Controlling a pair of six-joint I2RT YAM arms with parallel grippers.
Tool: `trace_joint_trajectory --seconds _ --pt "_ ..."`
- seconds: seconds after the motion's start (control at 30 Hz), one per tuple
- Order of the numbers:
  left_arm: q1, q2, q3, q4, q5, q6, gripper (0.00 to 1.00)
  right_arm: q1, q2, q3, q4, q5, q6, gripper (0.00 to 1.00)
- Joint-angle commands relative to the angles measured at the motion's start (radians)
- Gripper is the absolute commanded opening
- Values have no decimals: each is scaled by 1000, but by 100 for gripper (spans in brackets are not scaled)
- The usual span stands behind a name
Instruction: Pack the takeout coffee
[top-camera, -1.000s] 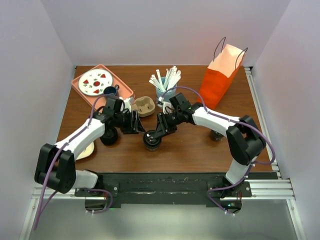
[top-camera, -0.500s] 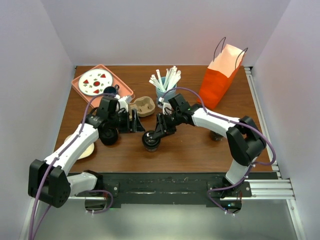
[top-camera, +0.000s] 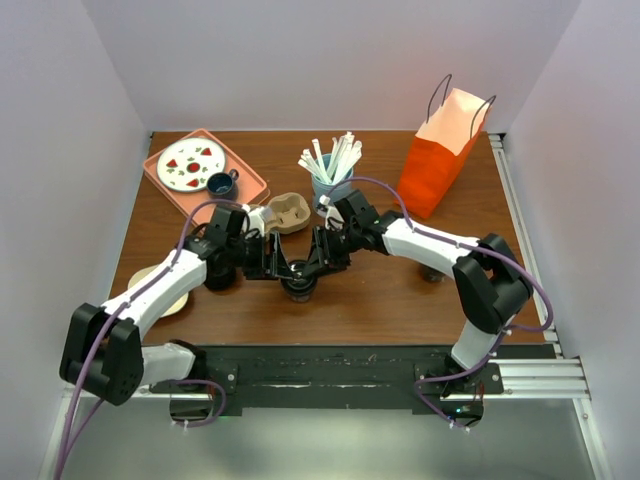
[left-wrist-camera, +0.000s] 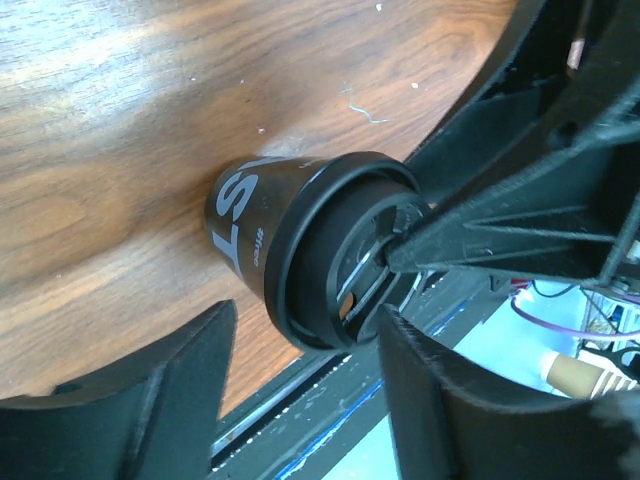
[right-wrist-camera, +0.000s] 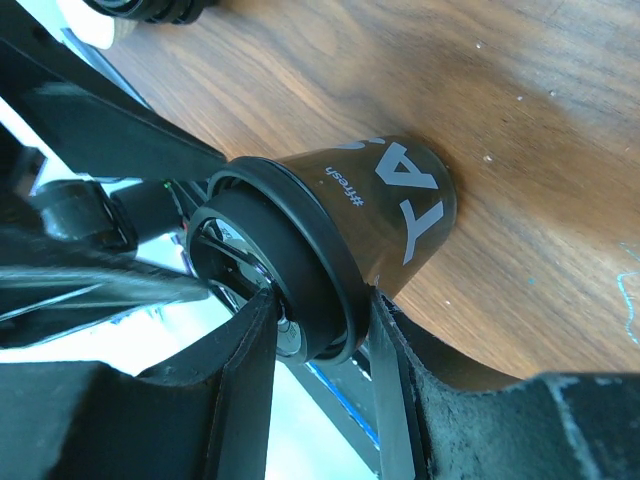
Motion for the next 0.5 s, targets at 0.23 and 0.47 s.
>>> trace_joint_trajectory --seconds 0.23,0.47 --pt "-33 49 21 47 -99 27 42 17 -59 -70 13 111 69 36" --pt "-34 125 43 18 -76 120 40 15 -117 -8 -105 105 3 53"
